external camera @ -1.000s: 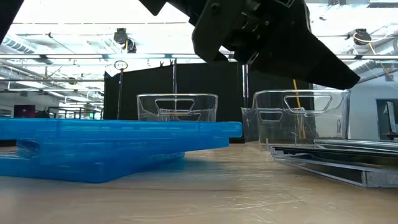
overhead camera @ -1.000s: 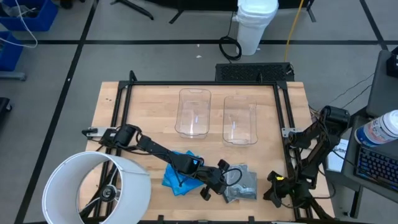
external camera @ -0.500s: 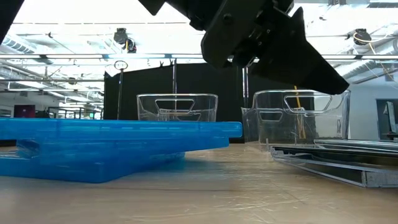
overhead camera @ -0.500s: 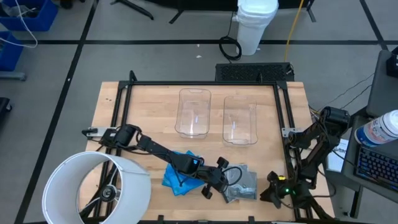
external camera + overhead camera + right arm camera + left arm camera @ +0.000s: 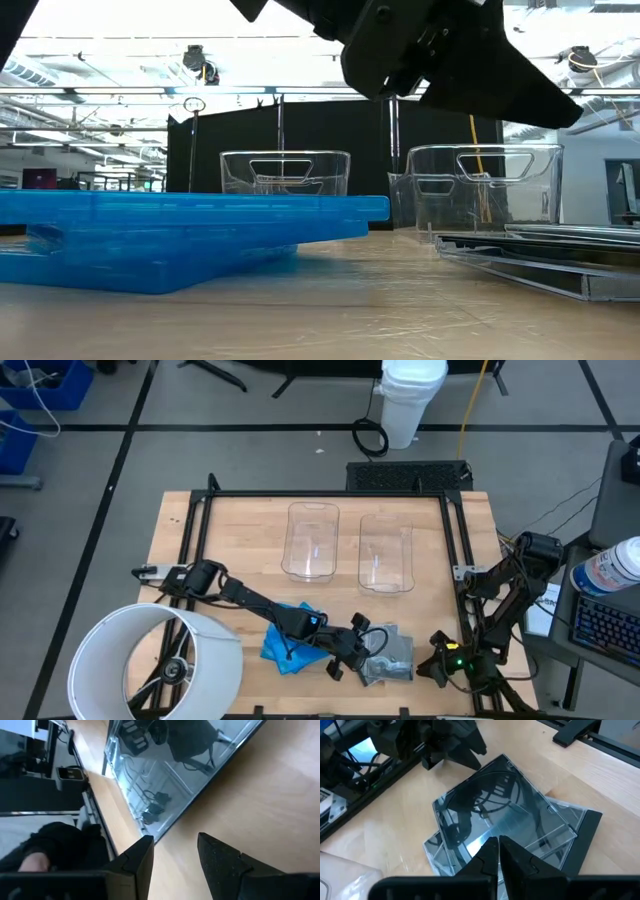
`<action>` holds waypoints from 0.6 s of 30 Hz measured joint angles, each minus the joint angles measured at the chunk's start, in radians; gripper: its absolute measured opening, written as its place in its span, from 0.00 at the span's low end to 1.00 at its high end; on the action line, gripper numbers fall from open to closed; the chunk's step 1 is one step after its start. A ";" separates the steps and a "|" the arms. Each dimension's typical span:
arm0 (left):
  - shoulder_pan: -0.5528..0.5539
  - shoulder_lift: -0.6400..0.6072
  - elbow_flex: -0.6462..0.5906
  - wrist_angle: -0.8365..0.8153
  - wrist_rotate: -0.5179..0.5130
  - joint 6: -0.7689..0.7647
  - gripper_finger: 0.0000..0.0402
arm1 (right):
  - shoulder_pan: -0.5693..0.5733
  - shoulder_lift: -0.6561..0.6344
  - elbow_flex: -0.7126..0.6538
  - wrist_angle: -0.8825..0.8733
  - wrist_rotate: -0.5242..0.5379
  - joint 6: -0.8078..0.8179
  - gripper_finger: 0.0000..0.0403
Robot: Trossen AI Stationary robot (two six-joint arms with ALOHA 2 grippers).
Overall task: Pick & place jewel cases by type
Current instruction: Put the black CD case into the right transparent bin
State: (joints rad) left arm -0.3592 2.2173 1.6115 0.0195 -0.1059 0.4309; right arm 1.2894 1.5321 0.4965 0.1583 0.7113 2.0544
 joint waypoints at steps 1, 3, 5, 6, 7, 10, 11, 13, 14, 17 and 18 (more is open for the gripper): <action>0.000 0.000 0.000 0.001 0.000 0.002 0.03 | 0.000 0.001 0.001 0.002 0.001 0.003 0.36; 0.000 0.000 0.000 0.001 0.000 0.002 0.01 | 0.000 0.001 0.001 0.001 0.011 0.016 0.36; 0.000 0.000 0.000 -0.004 0.001 0.001 0.02 | 0.000 0.002 0.000 0.002 0.035 0.025 0.36; 0.000 0.000 0.000 -0.011 0.001 0.002 0.02 | 0.000 0.003 0.000 0.006 0.049 0.028 0.36; 0.000 0.000 0.000 -0.019 0.001 0.002 0.04 | 0.000 0.003 0.000 0.007 0.050 0.029 0.36; 0.000 0.000 0.000 -0.055 0.001 0.001 0.06 | 0.000 0.003 0.000 0.007 0.050 0.031 0.36; 0.000 0.000 0.000 -0.064 0.002 0.001 0.06 | 0.000 0.003 0.000 0.007 0.050 0.031 0.36; 0.000 0.000 0.000 -0.081 0.002 0.000 0.05 | 0.000 0.004 0.000 0.006 0.050 0.031 0.36; 0.000 0.000 0.000 -0.089 0.002 -0.005 0.04 | 0.000 0.004 0.000 0.005 0.050 0.031 0.36; 0.000 0.000 0.000 -0.105 0.001 -0.025 0.01 | -0.001 0.004 0.000 -0.002 0.061 0.032 0.36; 0.000 0.000 0.000 -0.105 0.001 -0.032 0.01 | -0.001 0.004 0.000 -0.002 0.066 0.032 0.36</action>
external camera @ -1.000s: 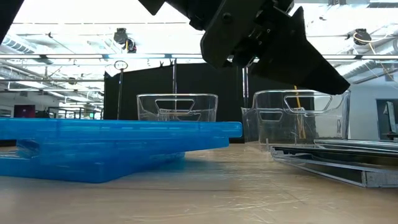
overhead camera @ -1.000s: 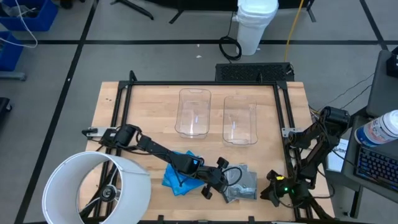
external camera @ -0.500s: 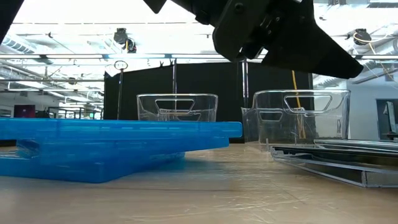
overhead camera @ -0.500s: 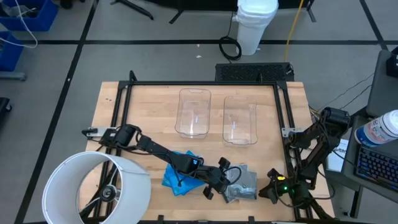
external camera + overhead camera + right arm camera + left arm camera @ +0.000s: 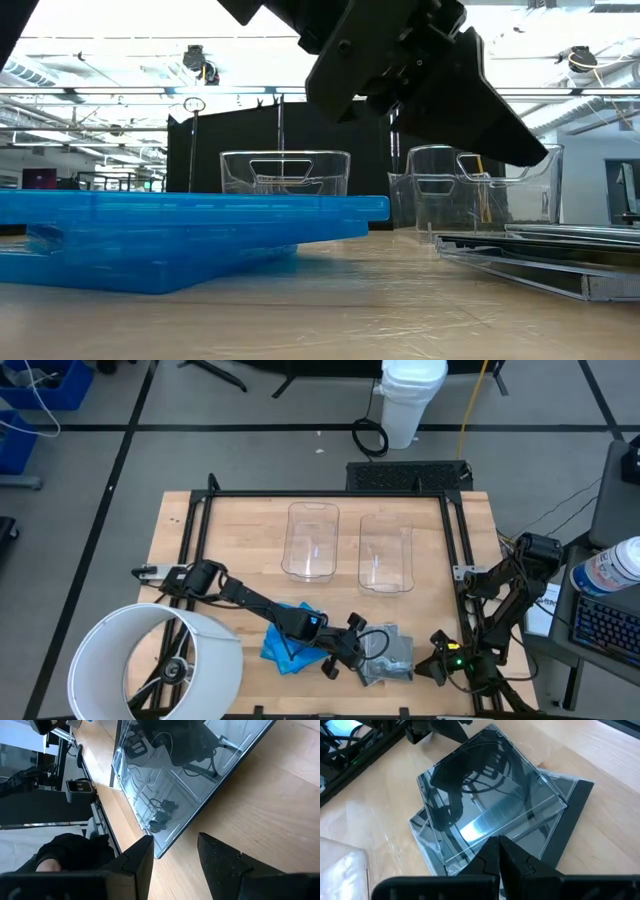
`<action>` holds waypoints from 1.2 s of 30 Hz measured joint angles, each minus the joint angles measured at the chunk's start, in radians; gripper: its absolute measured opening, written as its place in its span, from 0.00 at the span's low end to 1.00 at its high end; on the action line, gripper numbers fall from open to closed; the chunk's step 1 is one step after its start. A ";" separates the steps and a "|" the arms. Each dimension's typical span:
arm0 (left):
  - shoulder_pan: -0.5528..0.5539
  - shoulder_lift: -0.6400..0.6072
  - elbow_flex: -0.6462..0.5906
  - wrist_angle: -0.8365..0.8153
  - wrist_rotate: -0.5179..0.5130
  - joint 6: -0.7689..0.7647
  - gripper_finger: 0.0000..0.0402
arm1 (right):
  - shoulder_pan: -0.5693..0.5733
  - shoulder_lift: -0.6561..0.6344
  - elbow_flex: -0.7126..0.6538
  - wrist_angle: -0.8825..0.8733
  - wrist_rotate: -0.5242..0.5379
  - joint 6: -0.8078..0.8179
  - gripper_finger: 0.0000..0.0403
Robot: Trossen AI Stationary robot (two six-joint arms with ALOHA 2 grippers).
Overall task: Pick & place jewel cases by type
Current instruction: Put the black CD case into the right transparent bin
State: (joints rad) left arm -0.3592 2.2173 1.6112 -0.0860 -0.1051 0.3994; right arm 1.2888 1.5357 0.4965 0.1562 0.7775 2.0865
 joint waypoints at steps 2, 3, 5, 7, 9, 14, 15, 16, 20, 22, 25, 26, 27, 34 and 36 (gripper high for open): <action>0.000 0.000 0.000 0.002 0.000 -0.001 0.03 | 0.000 0.000 0.000 0.000 0.003 0.010 0.36; 0.000 0.000 0.000 0.001 0.000 -0.001 0.04 | 0.000 0.000 0.000 0.000 0.003 0.019 0.36; 0.001 0.000 0.000 -0.003 0.000 -0.001 0.06 | 0.000 0.004 0.004 -0.004 -0.001 0.026 0.36; 0.001 0.000 0.000 -0.001 -0.001 -0.002 0.07 | -0.003 0.023 0.019 -0.007 -0.009 0.036 0.36; 0.001 0.000 0.000 -0.002 -0.008 -0.002 0.06 | -0.003 0.058 0.044 -0.005 -0.010 0.051 0.36; 0.002 0.000 0.000 -0.009 -0.009 -0.002 0.01 | -0.003 0.154 0.110 -0.002 0.013 0.077 0.36; 0.002 0.000 0.000 -0.012 -0.011 -0.003 0.01 | -0.002 0.166 0.120 -0.003 0.019 0.079 0.36; 0.002 0.000 0.000 -0.014 -0.014 -0.003 0.01 | -0.003 0.175 0.129 -0.003 0.024 0.083 0.36; 0.003 0.000 0.000 -0.017 -0.019 -0.018 0.05 | -0.003 0.197 0.138 -0.012 0.029 0.093 0.36; 0.003 0.000 0.000 -0.022 -0.018 -0.028 0.06 | -0.003 0.202 0.138 -0.020 0.036 0.097 0.36; 0.003 0.000 0.000 -0.040 0.006 -0.037 0.06 | -0.006 0.203 0.138 -0.029 0.038 0.101 0.36; 0.003 0.000 0.000 -0.050 0.010 -0.037 0.04 | -0.006 0.203 0.138 -0.030 0.037 0.101 0.35; 0.002 0.000 0.000 -0.057 0.011 -0.037 0.03 | -0.006 0.203 0.138 -0.032 0.032 0.101 0.35; 0.004 0.000 0.000 -0.072 0.012 -0.044 0.04 | 0.039 0.203 0.139 -0.033 -0.021 0.101 0.31; 0.004 0.000 0.000 -0.070 0.012 -0.049 0.04 | 0.048 0.203 0.139 -0.033 -0.027 0.101 0.31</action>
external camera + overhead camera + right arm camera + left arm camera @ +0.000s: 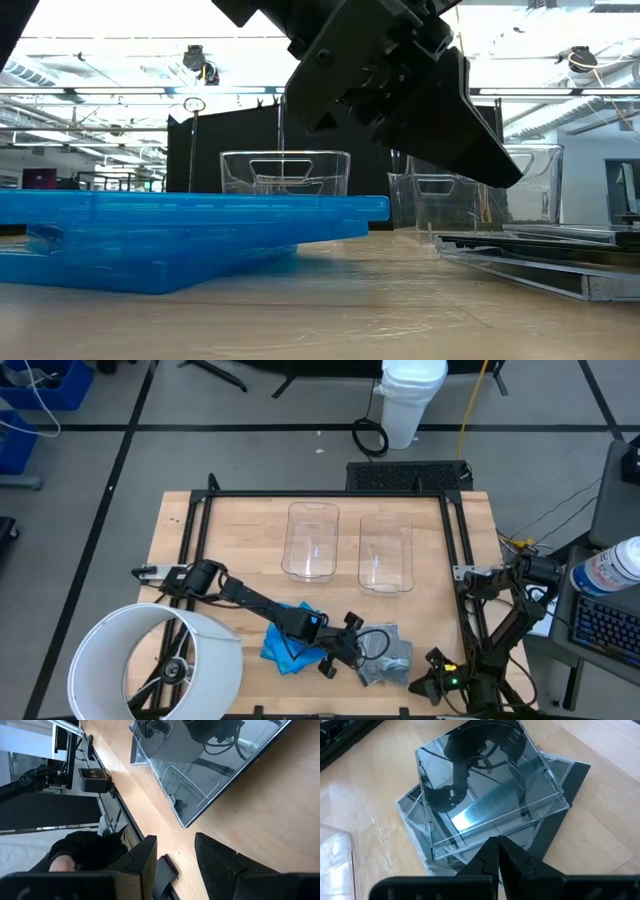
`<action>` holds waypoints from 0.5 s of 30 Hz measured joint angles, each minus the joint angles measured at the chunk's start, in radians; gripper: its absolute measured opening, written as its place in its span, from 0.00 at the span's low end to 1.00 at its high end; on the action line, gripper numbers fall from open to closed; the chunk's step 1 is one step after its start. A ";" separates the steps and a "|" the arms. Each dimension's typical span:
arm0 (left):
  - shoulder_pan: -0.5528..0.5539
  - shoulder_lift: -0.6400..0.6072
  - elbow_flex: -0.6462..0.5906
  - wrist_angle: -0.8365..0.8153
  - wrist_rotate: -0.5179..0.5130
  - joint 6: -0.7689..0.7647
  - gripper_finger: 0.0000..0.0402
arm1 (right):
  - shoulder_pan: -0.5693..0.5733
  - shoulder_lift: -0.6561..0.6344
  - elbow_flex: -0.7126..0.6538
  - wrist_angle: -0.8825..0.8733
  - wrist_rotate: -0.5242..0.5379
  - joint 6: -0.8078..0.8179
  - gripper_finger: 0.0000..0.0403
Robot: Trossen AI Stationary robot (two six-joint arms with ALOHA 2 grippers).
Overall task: Pick & place jewel cases by type
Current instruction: Put the black CD case into the right transparent bin
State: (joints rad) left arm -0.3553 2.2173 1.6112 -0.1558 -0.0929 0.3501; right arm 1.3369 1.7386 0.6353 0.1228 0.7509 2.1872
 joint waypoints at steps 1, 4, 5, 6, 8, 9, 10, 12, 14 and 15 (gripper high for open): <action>0.000 0.000 0.000 0.000 0.000 -0.005 0.03 | 0.001 0.000 0.000 0.000 0.000 0.000 0.30; 0.000 0.020 0.001 0.028 0.006 -0.031 0.01 | -0.002 0.006 0.005 0.000 0.000 -0.011 0.30; -0.002 0.024 0.000 0.020 0.006 -0.031 0.01 | -0.004 0.015 0.015 -0.004 0.000 -0.025 0.31; -0.005 0.030 -0.001 0.018 0.006 -0.031 0.02 | -0.004 0.026 0.023 -0.005 -0.001 -0.037 0.32; -0.005 0.047 0.000 0.050 -0.004 -0.032 0.04 | 0.004 0.045 0.043 -0.007 -0.018 -0.043 0.34; -0.005 0.048 0.000 0.041 -0.016 -0.031 0.05 | 0.008 0.053 0.052 -0.013 -0.023 -0.043 0.36; -0.005 0.048 -0.001 0.035 -0.017 -0.031 0.05 | 0.011 0.055 0.058 -0.026 -0.021 -0.036 0.37; -0.005 0.052 -0.001 0.055 -0.016 -0.031 0.03 | 0.015 0.056 0.060 -0.046 -0.011 -0.011 0.40; -0.004 0.056 0.001 0.058 -0.023 -0.036 0.01 | 0.013 0.056 0.061 -0.058 -0.007 0.000 0.42; -0.004 0.058 0.001 0.055 -0.023 -0.035 0.01 | 0.012 0.056 0.060 -0.065 -0.004 0.008 0.42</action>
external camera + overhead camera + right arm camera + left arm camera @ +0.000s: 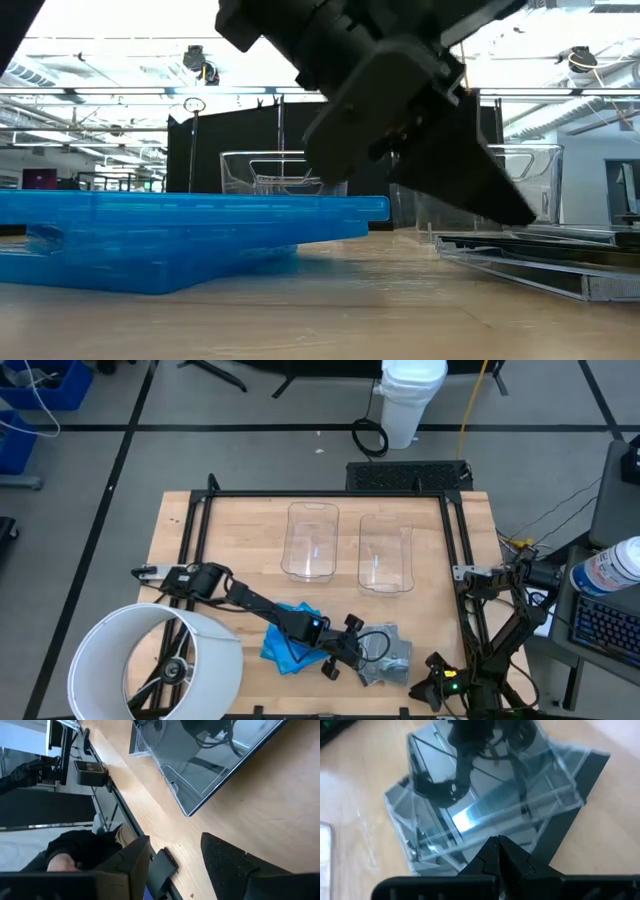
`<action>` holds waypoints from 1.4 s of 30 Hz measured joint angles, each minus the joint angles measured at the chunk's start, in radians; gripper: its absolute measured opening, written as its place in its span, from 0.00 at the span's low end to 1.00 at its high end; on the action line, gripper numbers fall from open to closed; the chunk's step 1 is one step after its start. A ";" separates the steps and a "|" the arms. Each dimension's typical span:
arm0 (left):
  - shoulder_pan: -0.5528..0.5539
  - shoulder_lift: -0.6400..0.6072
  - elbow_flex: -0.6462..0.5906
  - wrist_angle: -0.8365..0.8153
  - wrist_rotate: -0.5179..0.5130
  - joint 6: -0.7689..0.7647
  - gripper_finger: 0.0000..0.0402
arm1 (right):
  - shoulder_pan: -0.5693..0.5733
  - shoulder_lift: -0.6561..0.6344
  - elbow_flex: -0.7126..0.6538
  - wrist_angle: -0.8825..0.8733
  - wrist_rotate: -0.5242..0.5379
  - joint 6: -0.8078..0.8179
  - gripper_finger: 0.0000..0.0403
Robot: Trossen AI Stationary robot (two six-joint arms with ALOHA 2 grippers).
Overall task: Pick & place jewel cases by type
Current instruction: Put the black CD case into the right transparent bin
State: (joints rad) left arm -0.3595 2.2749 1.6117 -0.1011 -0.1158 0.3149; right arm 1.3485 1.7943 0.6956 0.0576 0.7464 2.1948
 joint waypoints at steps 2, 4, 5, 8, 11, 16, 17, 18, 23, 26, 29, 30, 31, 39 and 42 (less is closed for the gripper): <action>0.000 0.002 0.000 0.000 0.001 0.009 0.02 | -0.005 0.000 0.000 -0.020 -0.005 0.000 0.42; 0.000 0.001 0.000 0.005 0.001 0.009 0.04 | -0.006 0.000 0.000 -0.042 -0.006 0.000 0.42; 0.000 0.001 0.000 0.006 0.001 0.009 0.04 | -0.006 0.000 0.000 -0.049 -0.007 0.000 0.42; 0.000 0.001 0.000 0.010 0.001 0.014 0.04 | -0.007 0.000 0.000 -0.068 -0.007 0.001 0.41; 0.000 0.001 0.000 0.020 0.001 0.022 0.01 | -0.007 -0.001 0.000 -0.081 -0.010 0.000 0.41; 0.009 0.001 0.000 0.025 0.001 0.023 0.04 | -0.012 -0.001 -0.014 -0.083 -0.002 0.001 0.41; 0.012 0.000 0.000 0.025 0.001 0.021 0.04 | -0.013 -0.001 -0.015 -0.085 0.001 0.000 0.41; 0.014 0.000 0.000 0.024 0.001 0.016 0.04 | -0.015 -0.001 -0.018 -0.086 0.002 0.000 0.41; 0.019 0.011 0.000 0.028 0.010 -0.003 0.01 | -0.015 -0.001 -0.025 -0.088 0.003 -0.001 0.41; 0.019 0.023 0.000 0.044 0.010 -0.004 0.03 | -0.016 -0.001 -0.025 -0.090 0.005 -0.001 0.41; 0.019 0.026 0.000 0.053 0.012 -0.004 0.03 | -0.016 -0.001 -0.025 -0.095 0.009 -0.008 0.41; 0.019 0.026 0.000 0.056 0.015 -0.004 0.03 | -0.016 -0.001 -0.025 -0.097 0.010 -0.007 0.41; 0.019 0.026 0.000 0.058 0.017 -0.004 0.02 | -0.016 -0.001 -0.025 -0.097 0.010 -0.007 0.41; 0.019 0.028 0.000 0.074 0.019 -0.004 0.04 | -0.020 -0.001 -0.026 -0.118 0.022 0.006 0.41; 0.019 0.028 0.000 0.074 0.020 -0.004 0.01 | -0.027 -0.001 -0.026 -0.135 0.048 0.010 0.41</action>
State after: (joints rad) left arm -0.3405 2.3028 1.6119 -0.0271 -0.0958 0.3105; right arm 1.3220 1.7931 0.6701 -0.0776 0.7945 2.2045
